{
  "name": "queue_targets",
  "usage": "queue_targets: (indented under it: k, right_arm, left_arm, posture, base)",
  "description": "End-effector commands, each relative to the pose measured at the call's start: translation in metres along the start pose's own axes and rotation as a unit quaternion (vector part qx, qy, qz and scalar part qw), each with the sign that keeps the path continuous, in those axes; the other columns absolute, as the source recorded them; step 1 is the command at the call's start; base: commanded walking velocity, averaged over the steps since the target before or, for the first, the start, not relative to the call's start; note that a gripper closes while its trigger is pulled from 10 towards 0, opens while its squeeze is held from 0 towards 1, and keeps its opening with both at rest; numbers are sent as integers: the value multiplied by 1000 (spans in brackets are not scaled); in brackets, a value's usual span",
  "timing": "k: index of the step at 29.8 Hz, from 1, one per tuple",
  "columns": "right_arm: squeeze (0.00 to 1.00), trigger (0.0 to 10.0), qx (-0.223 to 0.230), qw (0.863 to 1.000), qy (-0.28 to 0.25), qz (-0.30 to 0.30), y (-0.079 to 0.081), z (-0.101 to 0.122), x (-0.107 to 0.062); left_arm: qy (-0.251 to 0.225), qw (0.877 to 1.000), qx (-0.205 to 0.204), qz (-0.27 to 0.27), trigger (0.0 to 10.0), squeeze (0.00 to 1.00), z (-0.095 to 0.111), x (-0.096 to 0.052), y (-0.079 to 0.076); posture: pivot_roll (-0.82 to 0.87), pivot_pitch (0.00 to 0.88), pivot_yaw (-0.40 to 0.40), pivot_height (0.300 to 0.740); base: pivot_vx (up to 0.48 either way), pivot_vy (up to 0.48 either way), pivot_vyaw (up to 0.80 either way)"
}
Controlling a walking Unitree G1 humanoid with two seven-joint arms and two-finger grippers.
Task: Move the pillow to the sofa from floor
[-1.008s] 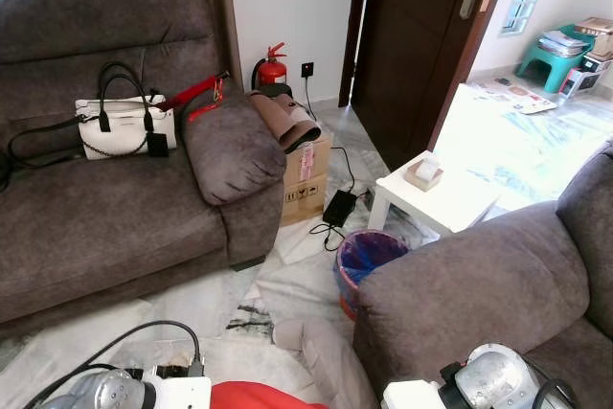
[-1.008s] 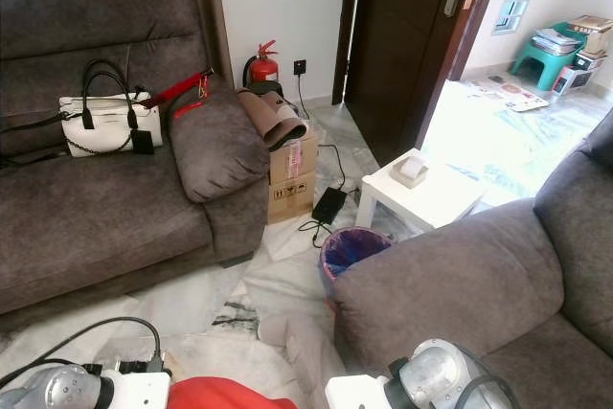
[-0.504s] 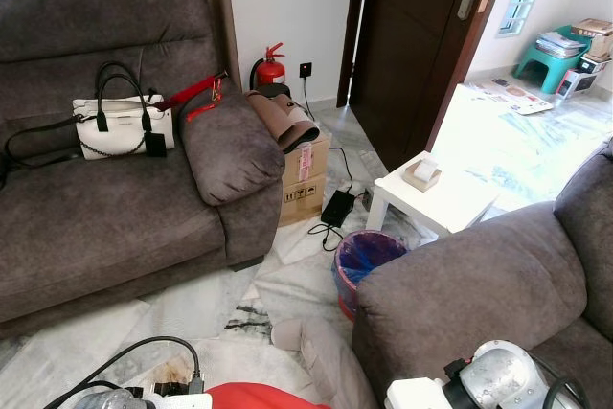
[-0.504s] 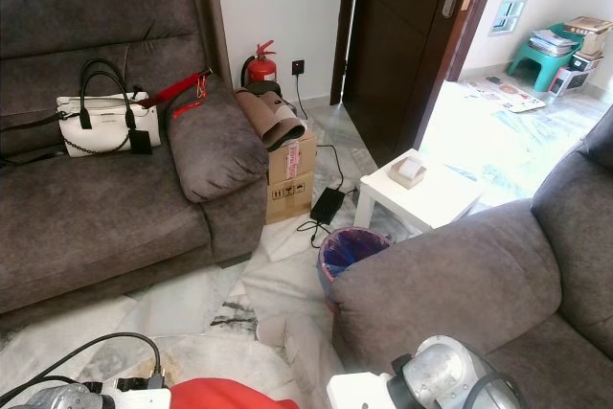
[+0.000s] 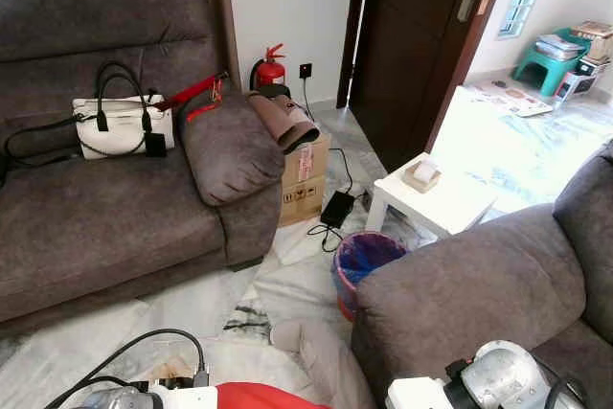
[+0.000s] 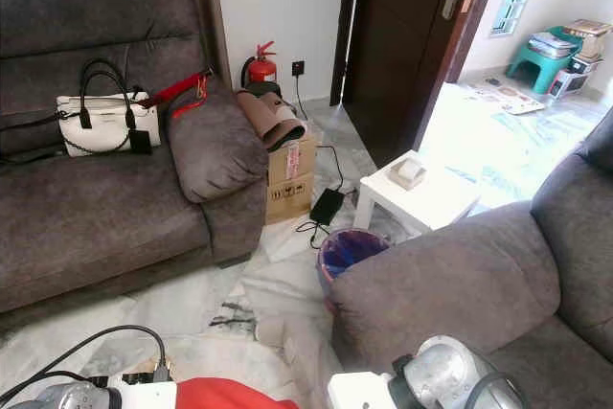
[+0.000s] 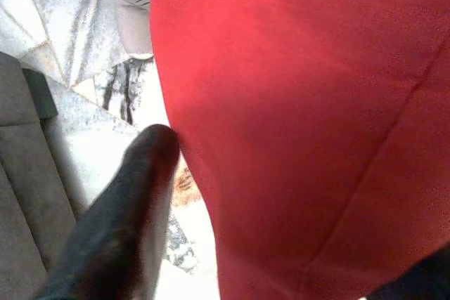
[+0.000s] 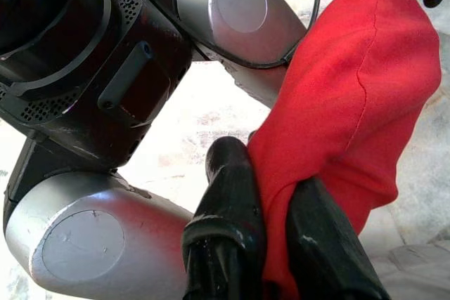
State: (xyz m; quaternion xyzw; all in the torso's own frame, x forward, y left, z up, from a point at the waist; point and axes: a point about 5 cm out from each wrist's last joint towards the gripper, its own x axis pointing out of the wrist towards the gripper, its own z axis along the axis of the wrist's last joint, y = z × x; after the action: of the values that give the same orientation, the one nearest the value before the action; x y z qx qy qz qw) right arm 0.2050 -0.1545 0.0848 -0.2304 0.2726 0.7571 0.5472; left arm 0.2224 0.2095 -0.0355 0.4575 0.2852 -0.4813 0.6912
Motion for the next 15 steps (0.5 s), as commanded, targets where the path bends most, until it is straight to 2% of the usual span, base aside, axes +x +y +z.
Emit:
queue_targets:
  k: [1,15]
  right_arm:
    - [0,10000,-33,999,-23,0,0,14,-4]
    - [0,10000,-32,999,-20,-3,0,13,-5]
  left_arm:
    - [4,1000,5,0,0,0,-1,0,1]
    - [-11,1000,-19,-19,0,0,3,3,-8]
  posture:
    - [86,0,-35,740]
    - [86,0,-42,740]
  base:
    - [0,0,0]
    - [0,0,0]
